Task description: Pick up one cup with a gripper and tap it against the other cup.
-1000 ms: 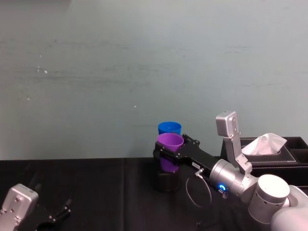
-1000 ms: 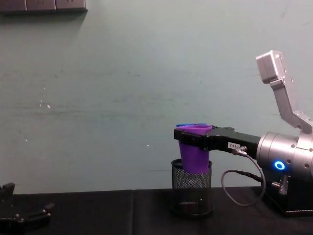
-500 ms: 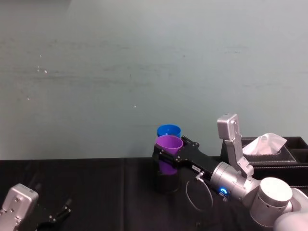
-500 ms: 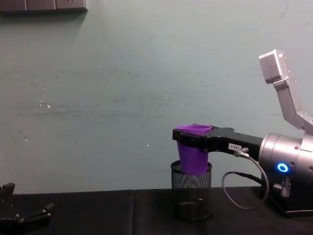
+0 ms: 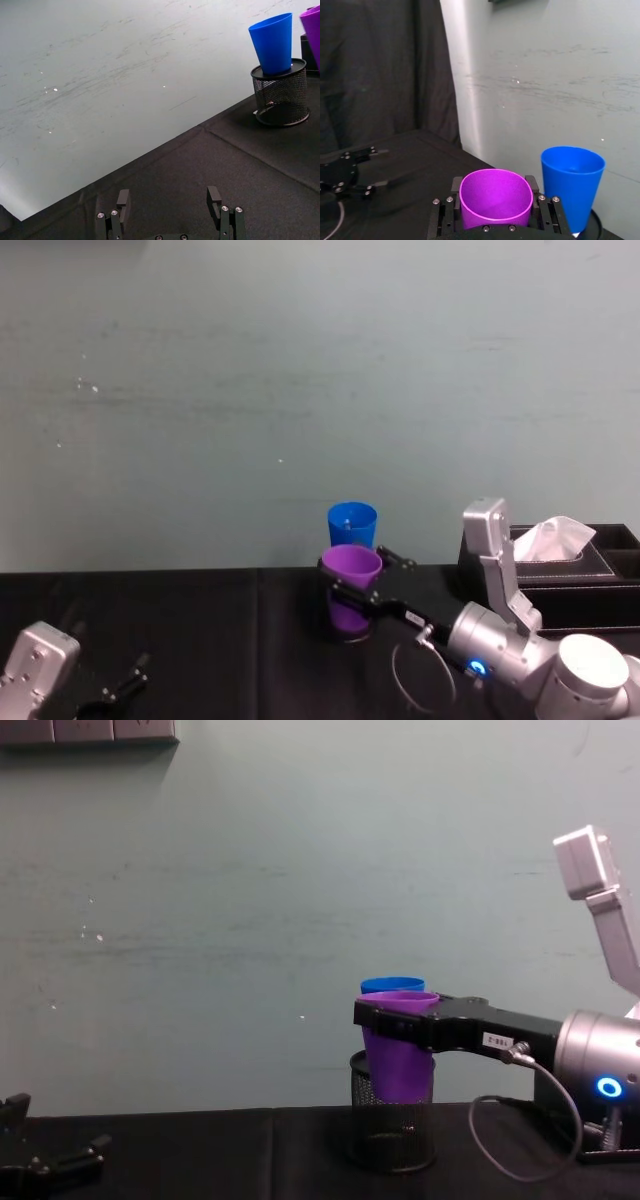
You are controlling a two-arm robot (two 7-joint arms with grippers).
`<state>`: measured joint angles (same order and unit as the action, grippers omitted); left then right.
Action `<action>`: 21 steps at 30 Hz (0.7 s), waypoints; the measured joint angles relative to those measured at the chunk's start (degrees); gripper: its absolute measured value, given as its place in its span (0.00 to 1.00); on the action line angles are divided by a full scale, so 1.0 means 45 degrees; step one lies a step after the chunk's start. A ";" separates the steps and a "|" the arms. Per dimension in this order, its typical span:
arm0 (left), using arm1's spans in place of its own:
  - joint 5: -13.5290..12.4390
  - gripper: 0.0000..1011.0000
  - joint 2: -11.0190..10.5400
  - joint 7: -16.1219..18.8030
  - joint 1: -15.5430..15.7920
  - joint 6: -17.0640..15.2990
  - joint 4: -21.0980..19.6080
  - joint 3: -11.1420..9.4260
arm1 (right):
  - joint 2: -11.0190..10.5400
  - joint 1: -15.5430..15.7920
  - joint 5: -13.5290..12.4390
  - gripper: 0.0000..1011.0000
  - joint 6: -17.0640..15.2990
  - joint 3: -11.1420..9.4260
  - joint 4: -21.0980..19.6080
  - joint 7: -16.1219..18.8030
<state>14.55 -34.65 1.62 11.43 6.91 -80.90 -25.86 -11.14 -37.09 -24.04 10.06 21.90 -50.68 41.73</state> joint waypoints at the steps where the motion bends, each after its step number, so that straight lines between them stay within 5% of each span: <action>1: 0.0000 0.99 0.0001 0.0000 0.0001 0.0000 0.0000 0.0000 | -0.0056 0.0090 -0.0049 0.75 -0.0033 0.0014 -0.0142 0.0022; 21: 0.0000 0.99 0.0000 0.0000 0.0001 0.0000 0.0001 0.0000 | -0.1319 0.1910 -0.0951 0.75 -0.0412 0.0272 -0.2769 0.0203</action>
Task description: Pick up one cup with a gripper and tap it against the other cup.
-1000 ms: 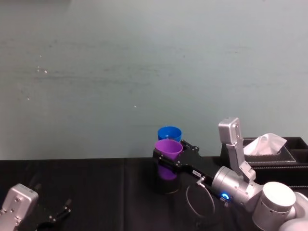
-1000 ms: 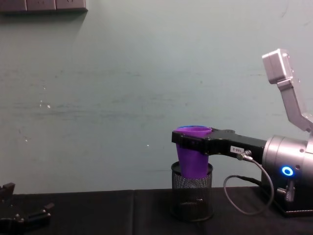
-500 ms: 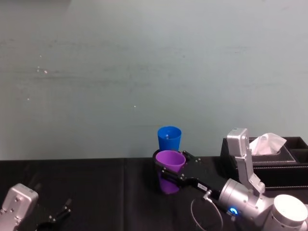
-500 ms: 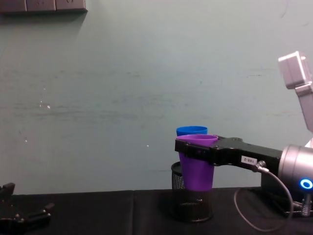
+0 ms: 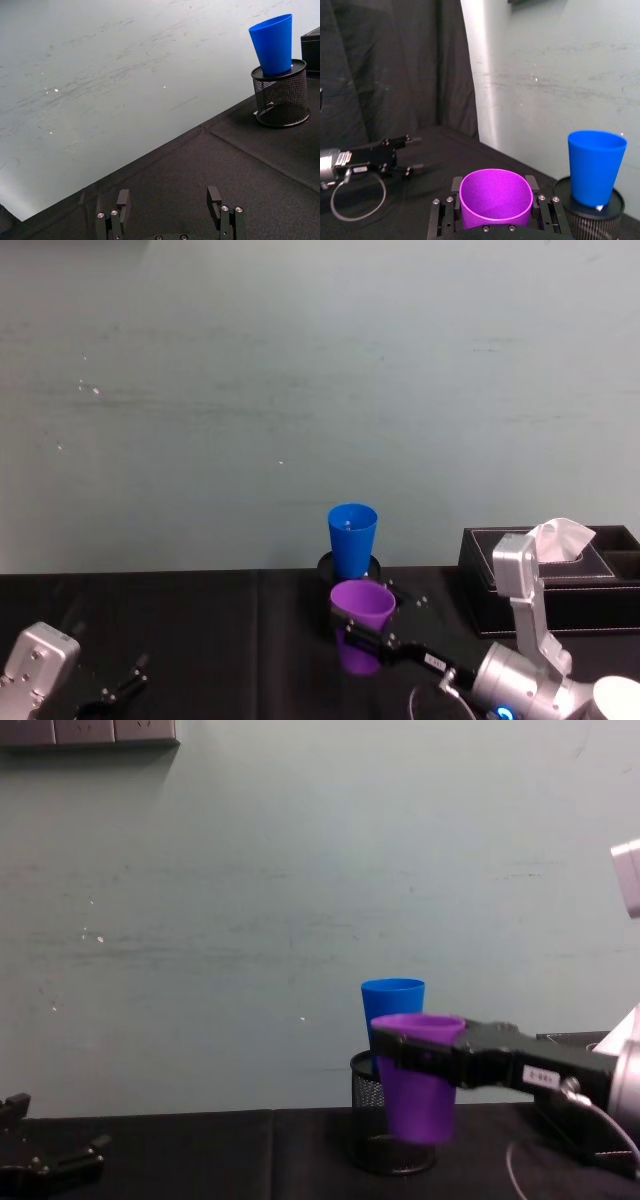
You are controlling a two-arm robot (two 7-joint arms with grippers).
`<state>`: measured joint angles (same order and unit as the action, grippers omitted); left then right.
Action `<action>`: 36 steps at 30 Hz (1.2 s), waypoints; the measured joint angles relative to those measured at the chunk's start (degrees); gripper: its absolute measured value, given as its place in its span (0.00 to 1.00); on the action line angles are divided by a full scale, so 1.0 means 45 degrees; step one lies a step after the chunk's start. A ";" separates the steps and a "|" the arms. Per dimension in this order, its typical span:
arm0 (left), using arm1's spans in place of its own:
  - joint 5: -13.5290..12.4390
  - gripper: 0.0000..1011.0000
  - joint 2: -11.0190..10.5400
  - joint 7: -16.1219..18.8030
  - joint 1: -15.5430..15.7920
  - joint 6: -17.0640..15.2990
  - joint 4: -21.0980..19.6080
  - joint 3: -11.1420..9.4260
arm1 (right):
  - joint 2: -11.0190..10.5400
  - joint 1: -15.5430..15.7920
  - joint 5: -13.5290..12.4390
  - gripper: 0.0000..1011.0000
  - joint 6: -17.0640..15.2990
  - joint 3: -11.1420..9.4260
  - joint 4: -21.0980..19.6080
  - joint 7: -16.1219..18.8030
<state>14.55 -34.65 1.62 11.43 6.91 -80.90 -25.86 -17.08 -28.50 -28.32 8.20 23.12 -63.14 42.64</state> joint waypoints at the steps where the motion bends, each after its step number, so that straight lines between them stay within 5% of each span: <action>1: 0.0000 0.99 0.0000 0.0000 0.0000 0.0000 -0.0001 0.0000 | -0.0078 0.0128 -0.0045 0.75 0.0010 0.0034 -0.0067 0.0008; 14: 0.0000 0.99 0.0000 0.0000 0.0000 0.0000 -0.0001 0.0000 | -0.0351 0.0673 -0.0212 0.75 0.0934 0.0520 0.0311 0.0277; 36: 0.0001 0.99 0.0000 0.0000 -0.0001 0.0000 -0.0001 0.0000 | -0.0181 0.0648 -0.0111 0.75 0.1963 0.0866 0.1345 0.0564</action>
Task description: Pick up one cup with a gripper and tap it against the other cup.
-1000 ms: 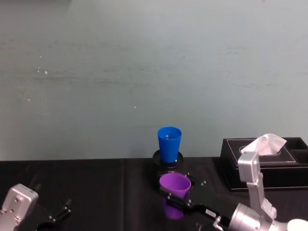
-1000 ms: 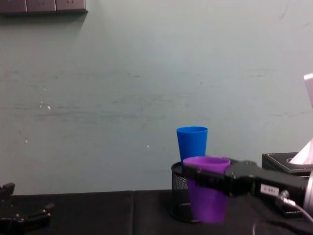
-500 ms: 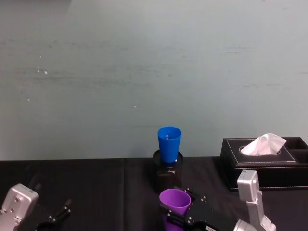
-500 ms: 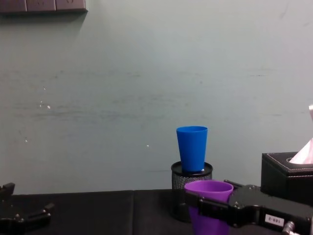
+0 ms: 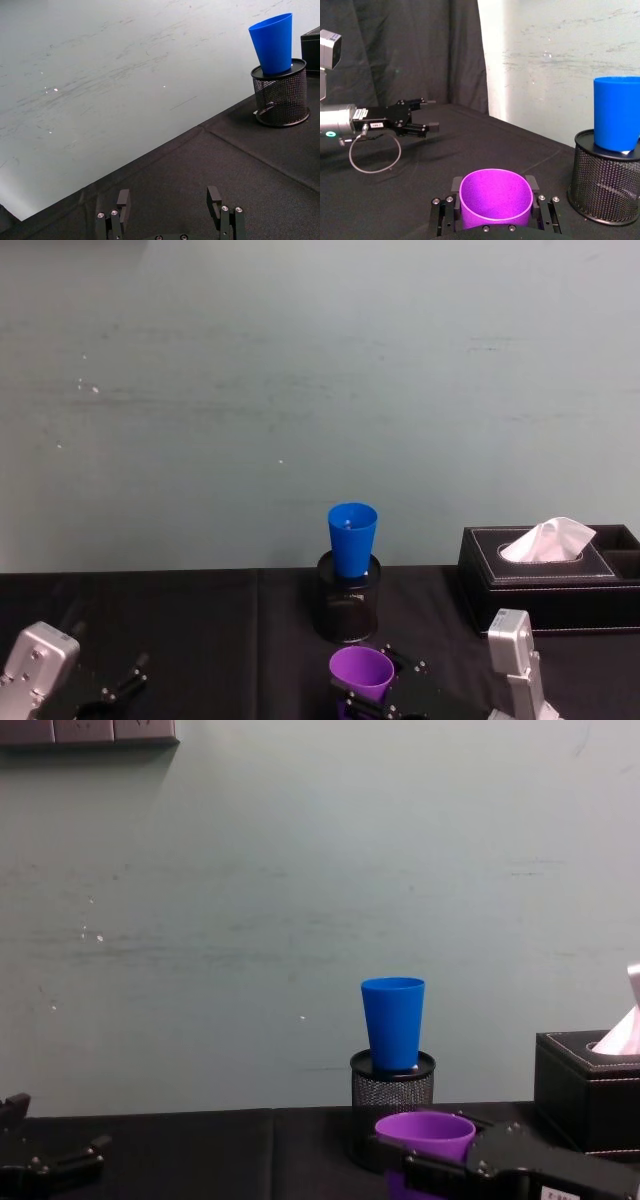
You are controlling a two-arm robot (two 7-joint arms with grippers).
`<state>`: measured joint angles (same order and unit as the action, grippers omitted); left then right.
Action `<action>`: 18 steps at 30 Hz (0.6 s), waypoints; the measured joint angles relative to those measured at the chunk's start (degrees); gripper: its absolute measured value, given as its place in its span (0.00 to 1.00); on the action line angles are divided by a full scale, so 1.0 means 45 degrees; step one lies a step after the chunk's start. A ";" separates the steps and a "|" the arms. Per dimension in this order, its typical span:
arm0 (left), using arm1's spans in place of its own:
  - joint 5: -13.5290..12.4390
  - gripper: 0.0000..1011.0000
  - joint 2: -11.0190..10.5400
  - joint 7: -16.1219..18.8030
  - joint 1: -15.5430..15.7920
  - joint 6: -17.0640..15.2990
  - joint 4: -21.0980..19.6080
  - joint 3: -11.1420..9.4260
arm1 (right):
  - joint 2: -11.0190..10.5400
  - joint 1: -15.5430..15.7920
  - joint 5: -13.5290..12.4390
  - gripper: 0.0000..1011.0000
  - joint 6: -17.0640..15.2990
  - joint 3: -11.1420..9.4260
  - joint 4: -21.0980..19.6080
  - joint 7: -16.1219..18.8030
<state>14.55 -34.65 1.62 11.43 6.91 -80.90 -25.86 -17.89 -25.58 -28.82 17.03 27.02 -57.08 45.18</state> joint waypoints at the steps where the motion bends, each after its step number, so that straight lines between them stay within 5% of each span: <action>1: -0.0001 0.99 0.0000 0.0000 0.0000 0.0000 0.0000 0.0000 | 0.0012 -0.0001 0.0009 0.75 0.0049 0.0010 0.0079 0.0040; 18: -0.0001 0.99 0.0000 0.0000 0.0000 0.0000 0.0000 0.0000 | 0.0359 -0.0212 0.0238 0.75 0.0851 0.0032 0.1306 0.0400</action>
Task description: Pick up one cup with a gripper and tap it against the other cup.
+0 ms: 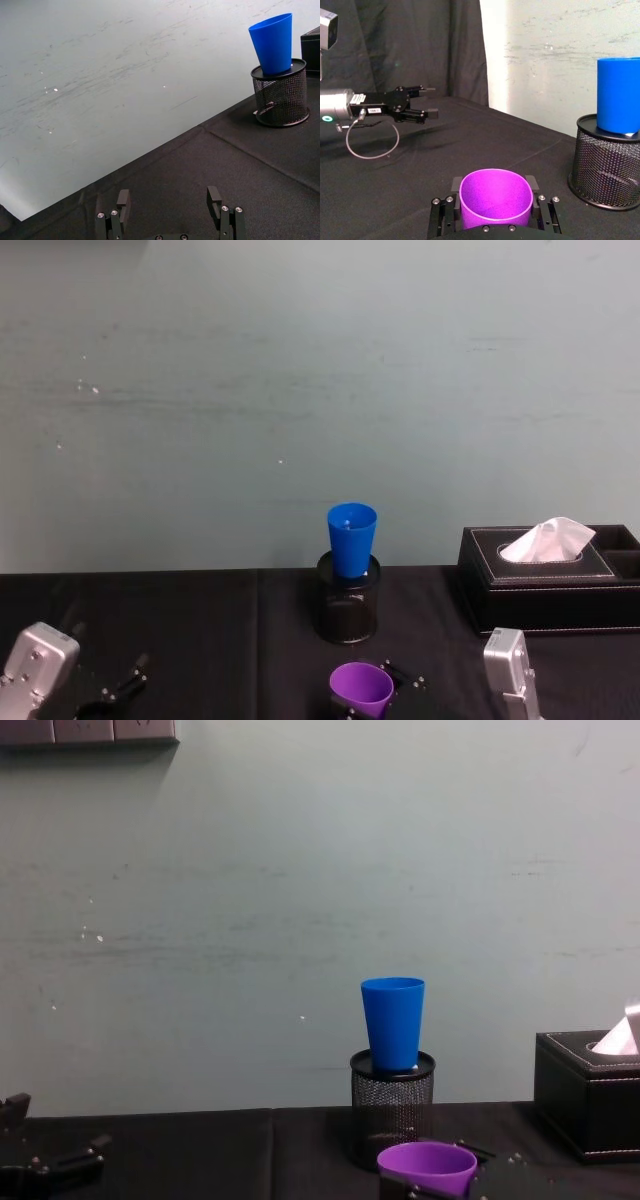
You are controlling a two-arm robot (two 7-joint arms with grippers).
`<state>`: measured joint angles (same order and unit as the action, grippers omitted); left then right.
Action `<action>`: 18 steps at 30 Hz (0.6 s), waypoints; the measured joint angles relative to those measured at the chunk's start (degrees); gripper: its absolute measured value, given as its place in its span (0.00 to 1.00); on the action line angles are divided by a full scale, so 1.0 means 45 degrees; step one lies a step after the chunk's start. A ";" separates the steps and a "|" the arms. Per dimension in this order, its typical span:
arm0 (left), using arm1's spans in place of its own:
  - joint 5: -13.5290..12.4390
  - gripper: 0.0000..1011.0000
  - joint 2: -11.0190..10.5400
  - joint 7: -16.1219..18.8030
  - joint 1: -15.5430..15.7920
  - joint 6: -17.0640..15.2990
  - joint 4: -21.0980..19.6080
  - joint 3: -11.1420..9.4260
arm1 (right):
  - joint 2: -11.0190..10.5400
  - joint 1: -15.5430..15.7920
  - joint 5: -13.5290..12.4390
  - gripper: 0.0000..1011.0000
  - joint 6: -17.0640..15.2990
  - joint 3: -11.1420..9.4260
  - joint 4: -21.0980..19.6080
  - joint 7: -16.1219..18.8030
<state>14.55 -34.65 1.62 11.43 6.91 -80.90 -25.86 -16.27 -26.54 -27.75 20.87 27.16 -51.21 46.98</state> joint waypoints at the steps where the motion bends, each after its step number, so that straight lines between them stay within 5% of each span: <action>1: 0.0000 0.99 0.0000 0.0000 0.0000 0.0000 0.0000 0.0001 | 0.0016 -0.0013 0.0025 0.75 0.0032 -0.0003 0.0054 0.0012; 18: 0.0000 0.99 0.0000 0.0000 0.0000 0.0000 0.0000 0.0001 | 0.0142 -0.0058 0.0159 0.75 0.0194 -0.0086 0.0459 0.0102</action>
<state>14.55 -34.65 1.62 11.43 6.91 -80.90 -25.86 -15.63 -26.80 -27.03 21.74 26.78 -49.14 47.44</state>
